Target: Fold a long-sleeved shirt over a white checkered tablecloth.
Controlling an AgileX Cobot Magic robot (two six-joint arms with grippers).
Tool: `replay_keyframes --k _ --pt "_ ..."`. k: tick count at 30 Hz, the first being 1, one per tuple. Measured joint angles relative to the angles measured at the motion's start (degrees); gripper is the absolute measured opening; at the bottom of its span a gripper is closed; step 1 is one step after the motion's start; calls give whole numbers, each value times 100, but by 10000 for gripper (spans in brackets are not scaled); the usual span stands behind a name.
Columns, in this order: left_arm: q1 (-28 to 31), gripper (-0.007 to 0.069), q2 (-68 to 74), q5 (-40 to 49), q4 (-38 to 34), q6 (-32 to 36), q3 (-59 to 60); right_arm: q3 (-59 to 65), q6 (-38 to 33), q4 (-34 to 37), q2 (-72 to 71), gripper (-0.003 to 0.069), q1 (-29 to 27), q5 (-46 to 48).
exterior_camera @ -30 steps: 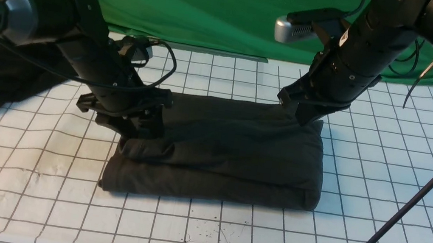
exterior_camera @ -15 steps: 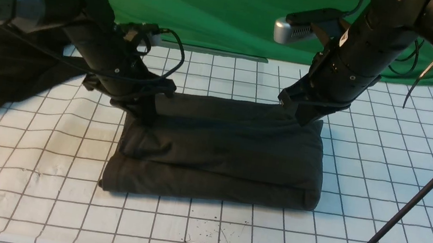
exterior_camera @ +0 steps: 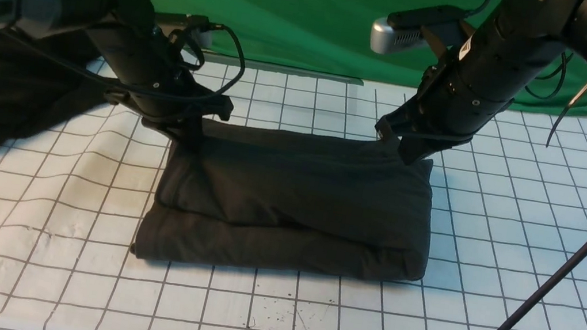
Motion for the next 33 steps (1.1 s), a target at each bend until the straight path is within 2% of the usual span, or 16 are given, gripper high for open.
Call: replay_keyframes --k 3,6,9,16,18,20,21,22,24,26,27,29,33 --pt "0 176 5 354 359 -151 -285 -5 0 0 0 -6 0 24" --pt "0 282 5 905 729 -342 -876 -34 -2 0 0 -2 0 150" --pt "0 356 5 1371 1070 -483 -1604 -62 -2 0 0 -2 0 233" --pt "2 393 13 1918 662 -557 -2031 -67 3 0 0 6 0 271" --pt "-4 376 35 1953 588 -557 -1991 -67 12 0 0 8 0 307" --pt "-4 325 23 1955 453 -543 -1879 -67 17 0 0 8 0 405" --pt "-16 274 -2 1961 304 -451 -1769 -58 17 0 0 8 0 471" --pt "-16 274 -11 1961 273 -428 -1748 -52 17 0 0 8 0 479" --pt "-149 120 -150 1965 -25 -96 -1460 100 34 -6 -6 8 0 492" --pt "-353 45 -287 1787 -140 17 -1181 265 129 -6 1 8 0 371" --pt "-431 35 -301 1716 -182 29 -1117 322 159 3 1 8 0 318" --pt "-745 4 -300 999 -335 29 -631 513 239 142 62 -1 16 -133" --pt "-908 -3 -10 556 -312 -82 -86 558 256 203 348 -1 22 -223"
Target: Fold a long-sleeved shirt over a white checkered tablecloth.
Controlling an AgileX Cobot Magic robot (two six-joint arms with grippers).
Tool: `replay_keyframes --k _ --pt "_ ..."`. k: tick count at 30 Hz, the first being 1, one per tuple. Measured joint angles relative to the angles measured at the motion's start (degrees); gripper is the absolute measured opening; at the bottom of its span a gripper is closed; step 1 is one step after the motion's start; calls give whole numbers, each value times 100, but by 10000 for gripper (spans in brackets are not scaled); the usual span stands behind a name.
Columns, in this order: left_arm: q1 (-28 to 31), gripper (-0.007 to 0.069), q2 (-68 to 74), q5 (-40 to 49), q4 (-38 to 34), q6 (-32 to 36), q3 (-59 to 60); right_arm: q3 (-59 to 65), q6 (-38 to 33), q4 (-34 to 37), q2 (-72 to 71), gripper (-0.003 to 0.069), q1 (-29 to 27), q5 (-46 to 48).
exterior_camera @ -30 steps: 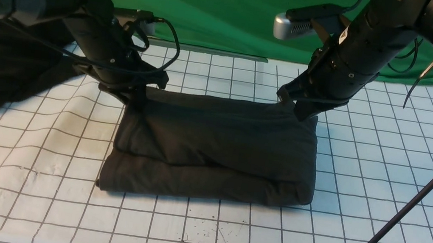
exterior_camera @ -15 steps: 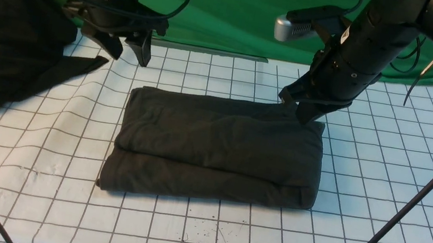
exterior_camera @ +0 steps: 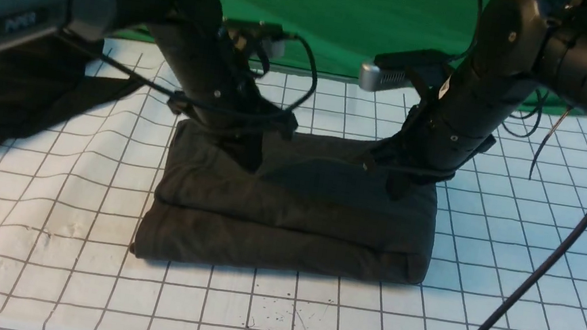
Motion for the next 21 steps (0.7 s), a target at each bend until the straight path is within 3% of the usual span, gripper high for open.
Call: replay_keyframes --k 5,12,21 --pt "129 -4 219 -228 379 -354 635 136 100 -407 464 -1 0 492" --pt "190 -4 -7 -565 286 -428 1018 749 305 -537 389 -1 0 72" --pt "280 -4 -1199 -456 786 -428 1128 827 412 -773 -687 0 -177 -300"
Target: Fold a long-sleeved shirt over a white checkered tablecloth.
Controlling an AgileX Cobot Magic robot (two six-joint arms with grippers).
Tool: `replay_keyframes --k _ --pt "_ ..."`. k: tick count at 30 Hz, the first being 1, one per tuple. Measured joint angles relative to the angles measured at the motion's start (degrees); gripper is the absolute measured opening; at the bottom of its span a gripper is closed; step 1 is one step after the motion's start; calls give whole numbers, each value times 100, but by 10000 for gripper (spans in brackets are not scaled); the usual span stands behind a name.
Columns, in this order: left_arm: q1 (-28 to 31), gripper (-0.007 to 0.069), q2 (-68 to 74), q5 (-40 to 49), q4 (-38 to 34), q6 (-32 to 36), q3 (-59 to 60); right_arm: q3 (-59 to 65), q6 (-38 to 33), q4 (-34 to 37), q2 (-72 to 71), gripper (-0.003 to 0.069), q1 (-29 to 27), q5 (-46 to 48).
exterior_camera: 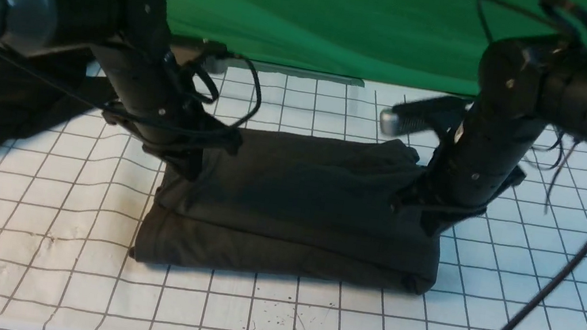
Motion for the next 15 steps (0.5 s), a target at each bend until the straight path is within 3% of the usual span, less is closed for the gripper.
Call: replay_keyframes --k 7,15 --pt "80 -4 -718 157 63 0 5 -754 -52 90 -351 4 -725 2" --pt "251 -4 -1599 469 57 117 306 -889 -368 109 -1066 7 -1025 338"
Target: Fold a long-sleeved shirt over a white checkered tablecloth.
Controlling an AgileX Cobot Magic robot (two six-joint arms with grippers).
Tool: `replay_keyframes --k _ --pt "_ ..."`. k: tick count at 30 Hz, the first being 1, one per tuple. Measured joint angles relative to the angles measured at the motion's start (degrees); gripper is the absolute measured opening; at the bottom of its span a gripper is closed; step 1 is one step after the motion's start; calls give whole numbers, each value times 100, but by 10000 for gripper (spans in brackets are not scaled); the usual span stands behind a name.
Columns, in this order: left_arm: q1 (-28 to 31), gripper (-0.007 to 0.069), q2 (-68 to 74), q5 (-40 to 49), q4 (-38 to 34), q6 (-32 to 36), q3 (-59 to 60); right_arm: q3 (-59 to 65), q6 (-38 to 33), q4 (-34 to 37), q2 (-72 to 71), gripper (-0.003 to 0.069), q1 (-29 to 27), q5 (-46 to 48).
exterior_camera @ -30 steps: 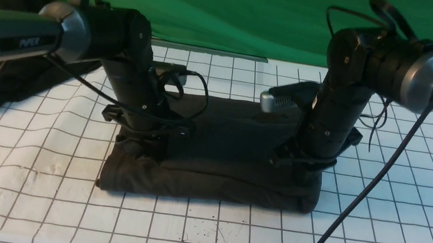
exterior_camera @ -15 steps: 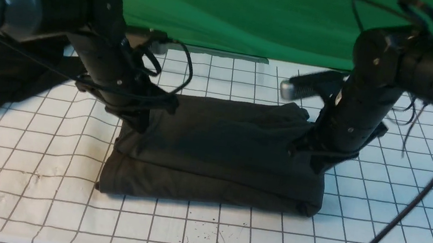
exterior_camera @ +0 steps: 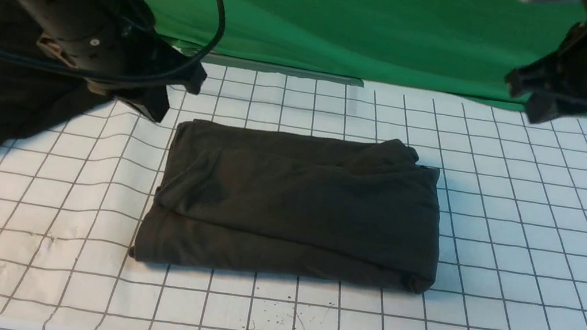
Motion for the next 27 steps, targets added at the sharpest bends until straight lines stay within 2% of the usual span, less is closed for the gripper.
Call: replay_keyframes --k 4,8,9,11,12,16,19,21,24,27 --pt "0 -4 -1376 -259 -52 11 772 479 -16 -6 -1574 -3 -12 -741" --pt "0 -4 -3008 -930 -110 -113 1765 1676 -50 0 -3583 -3 -12 -2301" --pt "0 -4 -3096 -930 -109 -126 1820 1755 -50 0 -3684 -3 -12 -2301" --pt "0 -4 -3883 -1236 -119 -237 2309 2518 -79 -12 -4591 -2 -12 -3243" --pt "0 -4 -4669 -1466 -119 -384 2796 3344 -90 -17 -5504 -2 -12 -4117" --pt "0 -4 -6342 -1907 -119 -676 3754 5102 -95 -17 -7212 1 -12 -5900" --pt "0 -4 -7233 -2109 -119 -983 4370 6265 -104 -19 -8104 8 -12 -7272" --pt "0 -4 -7762 -2142 -119 -1135 4696 6783 -175 -19 -8472 16 -12 -7867" --pt "0 -4 -8399 -2204 -119 -1241 5086 7342 -426 -19 -8901 58 -12 -8468" --pt "0 -3 -8813 -2442 -119 -1264 5377 7489 -557 -19 -9022 145 -12 -8663"
